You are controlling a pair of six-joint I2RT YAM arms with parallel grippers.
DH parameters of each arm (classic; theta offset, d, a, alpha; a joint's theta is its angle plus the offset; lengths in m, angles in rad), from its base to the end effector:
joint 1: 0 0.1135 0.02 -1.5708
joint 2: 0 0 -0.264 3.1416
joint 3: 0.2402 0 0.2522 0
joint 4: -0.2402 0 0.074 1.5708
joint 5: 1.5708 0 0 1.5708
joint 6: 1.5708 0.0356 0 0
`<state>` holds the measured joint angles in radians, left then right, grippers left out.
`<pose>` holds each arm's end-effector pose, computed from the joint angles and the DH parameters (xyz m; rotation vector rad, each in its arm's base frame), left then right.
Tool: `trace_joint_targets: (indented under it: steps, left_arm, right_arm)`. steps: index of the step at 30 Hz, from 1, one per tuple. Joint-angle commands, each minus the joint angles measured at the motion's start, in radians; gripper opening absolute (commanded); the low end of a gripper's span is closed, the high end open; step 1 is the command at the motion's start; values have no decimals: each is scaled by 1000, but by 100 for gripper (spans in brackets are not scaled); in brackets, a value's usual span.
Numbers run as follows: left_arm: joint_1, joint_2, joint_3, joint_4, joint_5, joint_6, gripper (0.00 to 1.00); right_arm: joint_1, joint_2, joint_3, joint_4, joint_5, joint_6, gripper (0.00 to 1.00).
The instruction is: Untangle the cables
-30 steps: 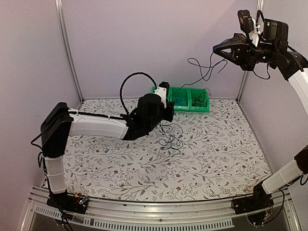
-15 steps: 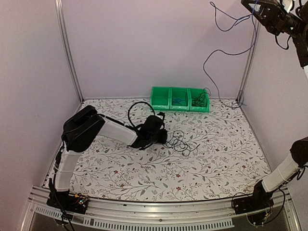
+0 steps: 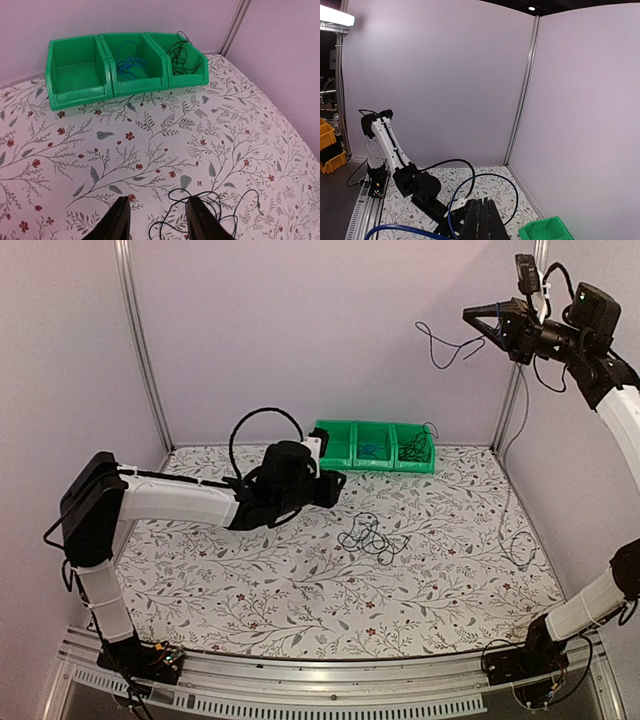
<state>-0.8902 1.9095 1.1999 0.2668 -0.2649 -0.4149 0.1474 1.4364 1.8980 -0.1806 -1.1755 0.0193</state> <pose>0.2782 -0.3288 0.2020 0.3126 2.0191 -0.5665 0.2538 0.0709 0.5623 -1.0839 1.0761 0.8857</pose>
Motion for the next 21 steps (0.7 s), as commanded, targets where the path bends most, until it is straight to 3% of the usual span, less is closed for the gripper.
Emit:
trace_joint_targets:
  steps: [1, 6, 13, 21]
  left_arm:
    - [-39, -135, 70, 47, 33, 81, 49]
    - [-50, -172, 167, 78, 150, 128, 58]
    - [-52, -74, 320, 163, 367, 183, 65]
    - [-71, 55, 483, 198, 595, 226, 65]
  right_arm:
    - [1, -81, -158, -38, 100, -177, 0]
    - [52, -98, -244, -85, 235, -274, 0]
    - [136, -47, -252, -164, 455, -374, 0]
    - [164, 36, -207, -222, 574, -374, 0]
